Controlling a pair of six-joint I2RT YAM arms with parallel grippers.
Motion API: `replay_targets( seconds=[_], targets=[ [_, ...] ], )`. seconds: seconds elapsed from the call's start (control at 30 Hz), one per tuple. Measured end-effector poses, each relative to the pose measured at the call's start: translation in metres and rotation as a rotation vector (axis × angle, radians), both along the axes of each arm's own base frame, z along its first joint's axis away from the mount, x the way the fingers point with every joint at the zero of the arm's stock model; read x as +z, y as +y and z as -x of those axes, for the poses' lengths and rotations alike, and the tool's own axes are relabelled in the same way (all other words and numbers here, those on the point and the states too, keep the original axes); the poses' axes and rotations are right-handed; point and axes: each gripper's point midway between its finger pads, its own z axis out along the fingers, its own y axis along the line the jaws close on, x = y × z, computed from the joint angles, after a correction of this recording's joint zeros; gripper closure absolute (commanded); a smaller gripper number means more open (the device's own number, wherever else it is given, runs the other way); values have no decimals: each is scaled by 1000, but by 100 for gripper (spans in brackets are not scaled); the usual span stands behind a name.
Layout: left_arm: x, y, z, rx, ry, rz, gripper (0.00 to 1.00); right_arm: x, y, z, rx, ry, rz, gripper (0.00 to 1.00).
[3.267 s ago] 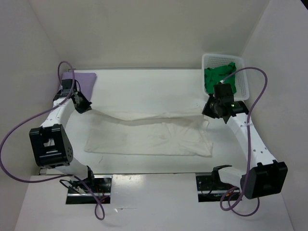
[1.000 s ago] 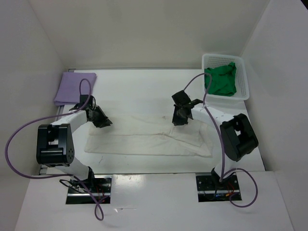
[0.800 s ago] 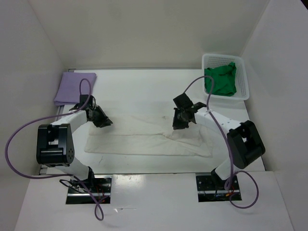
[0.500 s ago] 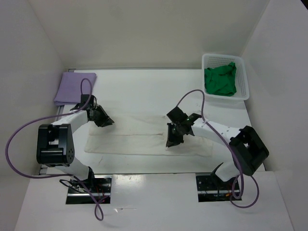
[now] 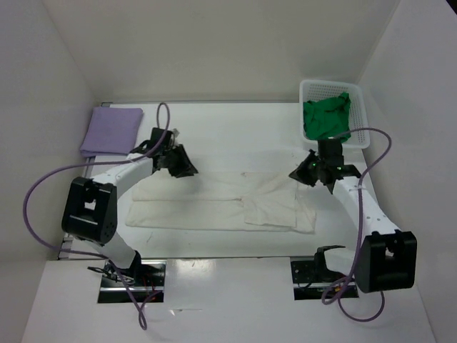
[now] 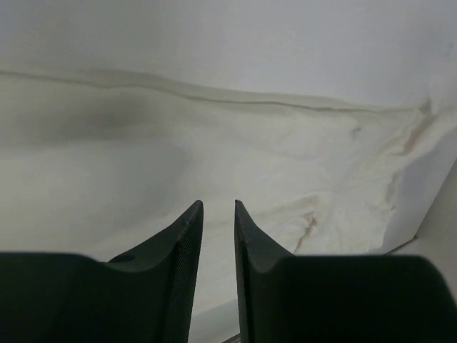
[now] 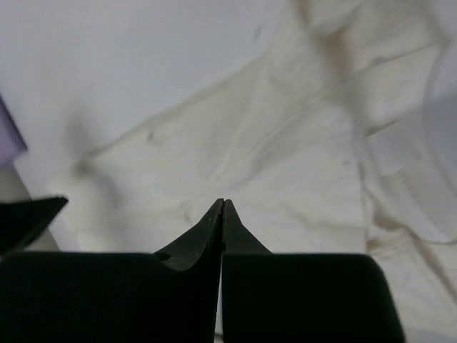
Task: Fold and stack the t-shirts
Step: Fold the other side of the tshirt into a rectangle
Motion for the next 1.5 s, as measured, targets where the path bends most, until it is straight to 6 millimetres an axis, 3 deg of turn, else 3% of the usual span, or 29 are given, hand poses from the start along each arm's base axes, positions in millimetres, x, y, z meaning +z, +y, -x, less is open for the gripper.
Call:
replay_targets(
  seconds=[0.03, 0.07, 0.23, 0.47, 0.7, 0.9, 1.0, 1.17, 1.37, 1.5],
  targets=[
    [6, -19, -3, -47, -19, 5, 66, -2, -22, -9, -77, -12, 5, 93],
    [10, -38, -6, -92, -34, 10, 65, -8, -37, -15, -128, -13, 12, 76],
    [12, -126, -20, -270, -66, 32, 64, -52, -74, -20, -237, 87, 43, 57],
    [-14, -194, -28, -391, -42, 32, 64, -73, -99, -32, -309, 112, 69, 57],
    [-23, -241, -32, -469, -57, 60, 64, -100, -90, -32, -275, 174, 67, 57],
    [-49, -248, -20, -498, -2, 56, 64, -99, -80, -40, -242, 144, 42, 57],
    [-49, -245, -26, -488, -6, 63, 64, -101, -76, -42, -231, 142, 28, 57],
    [-54, -222, -45, -432, -2, 64, 64, -98, -75, -42, -234, 131, 21, 44],
    [-53, -194, -69, -367, -15, 84, 64, -82, -66, -34, -217, 81, -23, 48],
    [-53, -176, -79, -330, -19, 85, 64, -87, -50, -35, -159, 90, -54, 48]
  ],
)
